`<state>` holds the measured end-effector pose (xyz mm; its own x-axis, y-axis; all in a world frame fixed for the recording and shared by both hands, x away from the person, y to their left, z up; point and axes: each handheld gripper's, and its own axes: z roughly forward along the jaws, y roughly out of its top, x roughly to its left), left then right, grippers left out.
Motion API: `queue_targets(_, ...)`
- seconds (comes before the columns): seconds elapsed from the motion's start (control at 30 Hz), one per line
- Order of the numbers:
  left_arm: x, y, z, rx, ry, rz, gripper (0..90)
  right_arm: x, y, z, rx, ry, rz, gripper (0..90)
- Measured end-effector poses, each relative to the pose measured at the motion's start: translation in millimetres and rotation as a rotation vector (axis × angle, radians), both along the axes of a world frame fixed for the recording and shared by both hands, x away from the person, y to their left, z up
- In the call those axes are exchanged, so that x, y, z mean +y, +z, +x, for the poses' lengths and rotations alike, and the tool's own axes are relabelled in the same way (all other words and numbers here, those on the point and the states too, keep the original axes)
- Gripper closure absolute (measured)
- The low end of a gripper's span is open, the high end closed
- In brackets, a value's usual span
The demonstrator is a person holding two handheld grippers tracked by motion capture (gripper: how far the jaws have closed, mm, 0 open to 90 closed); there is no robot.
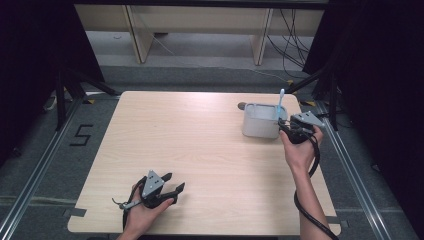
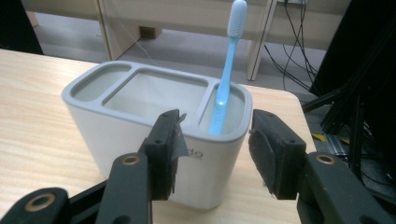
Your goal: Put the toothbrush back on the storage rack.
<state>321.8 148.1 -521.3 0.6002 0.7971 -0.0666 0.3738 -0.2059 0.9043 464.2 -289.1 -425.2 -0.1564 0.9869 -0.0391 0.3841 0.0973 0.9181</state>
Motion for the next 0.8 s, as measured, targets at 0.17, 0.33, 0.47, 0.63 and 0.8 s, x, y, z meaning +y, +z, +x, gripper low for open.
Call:
queue_targets(0.17, 0.4, -0.1, 0.3, -0.002, -0.002, -0.003, 38.8, -1.1, 0.1, -7.9, -0.005, 0.025, -0.023, 53.8)
queue_targets(0.33, 0.4, -0.3, 0.6, -0.005, -0.004, -0.006, 38.8, -1.1, 0.4, -17.7, 0.009, 0.026, -0.012, 53.9)
queue_targets(0.47, 0.2, -0.4, 0.4, -0.006, -0.003, -0.006, 38.8, 0.7, -0.8, -27.0, 0.033, 0.019, 0.011, 53.9)
queue_targets(0.63, 0.3, -0.3, 0.4, -0.006, -0.003, -0.005, 38.8, -2.9, -5.1, -34.0, 0.013, 0.056, -0.012, 54.1)
queue_targets(0.8, 0.1, -0.4, 0.2, -0.008, -0.002, -0.007, 38.9, -4.3, -8.5, -44.8, 0.032, 0.048, 0.004, 54.3)
